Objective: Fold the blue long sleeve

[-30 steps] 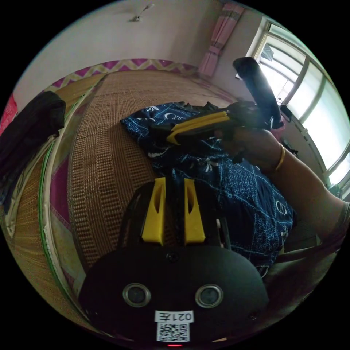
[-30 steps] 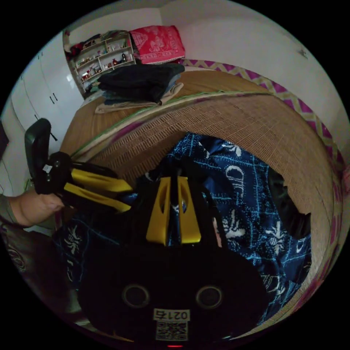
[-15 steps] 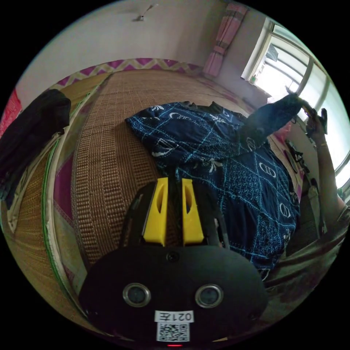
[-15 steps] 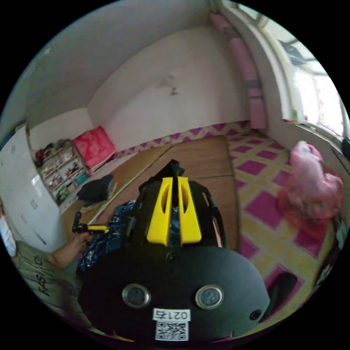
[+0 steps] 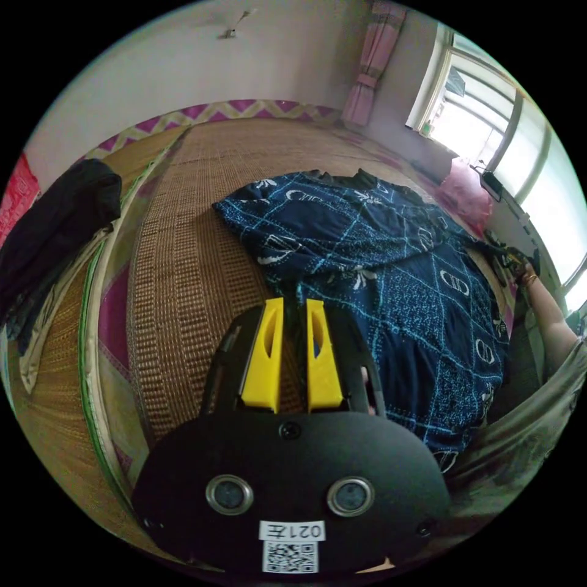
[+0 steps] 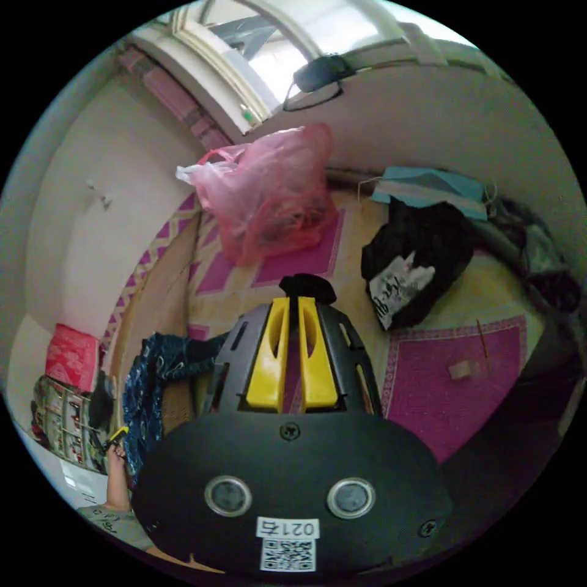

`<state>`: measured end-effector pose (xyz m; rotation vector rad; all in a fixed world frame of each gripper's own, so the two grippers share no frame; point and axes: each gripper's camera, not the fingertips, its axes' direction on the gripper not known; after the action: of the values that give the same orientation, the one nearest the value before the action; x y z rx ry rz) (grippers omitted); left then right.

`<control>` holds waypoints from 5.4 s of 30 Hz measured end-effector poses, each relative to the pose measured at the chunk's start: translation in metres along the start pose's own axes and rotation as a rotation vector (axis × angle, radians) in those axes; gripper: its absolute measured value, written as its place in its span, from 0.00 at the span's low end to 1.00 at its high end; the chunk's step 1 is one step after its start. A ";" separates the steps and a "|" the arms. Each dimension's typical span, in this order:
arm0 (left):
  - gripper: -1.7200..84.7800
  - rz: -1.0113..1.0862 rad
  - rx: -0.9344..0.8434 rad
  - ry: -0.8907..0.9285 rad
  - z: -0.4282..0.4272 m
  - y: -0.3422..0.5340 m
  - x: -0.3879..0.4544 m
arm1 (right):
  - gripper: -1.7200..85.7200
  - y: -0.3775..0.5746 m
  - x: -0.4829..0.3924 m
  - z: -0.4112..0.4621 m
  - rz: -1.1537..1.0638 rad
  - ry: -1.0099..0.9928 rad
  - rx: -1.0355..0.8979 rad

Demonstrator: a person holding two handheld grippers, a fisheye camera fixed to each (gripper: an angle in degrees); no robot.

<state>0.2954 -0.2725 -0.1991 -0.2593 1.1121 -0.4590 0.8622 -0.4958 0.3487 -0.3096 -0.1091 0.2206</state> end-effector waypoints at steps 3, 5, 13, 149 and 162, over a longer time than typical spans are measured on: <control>0.07 0.039 0.199 0.104 -0.046 -0.004 0.023 | 0.03 0.013 0.038 -0.008 0.043 -0.069 -0.010; 0.08 0.104 0.243 0.145 -0.065 -0.016 0.051 | 0.03 0.022 0.057 -0.017 0.067 -0.091 -0.022; 0.11 0.482 0.162 0.270 -0.035 -0.086 0.218 | 0.09 0.075 0.119 -0.078 0.118 -0.193 0.029; 0.01 -0.318 0.762 0.147 -0.536 0.029 -0.272 | 0.01 0.330 -0.280 -0.131 -0.603 0.072 -0.012; 0.01 0.251 0.349 0.294 -0.233 -0.252 0.222 | 0.01 0.365 -0.251 -0.155 -0.626 0.101 0.053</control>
<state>0.1089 -0.5938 -0.3688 0.2599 1.3072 -0.4664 0.5677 -0.2596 0.0695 -0.2206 -0.0954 -0.4113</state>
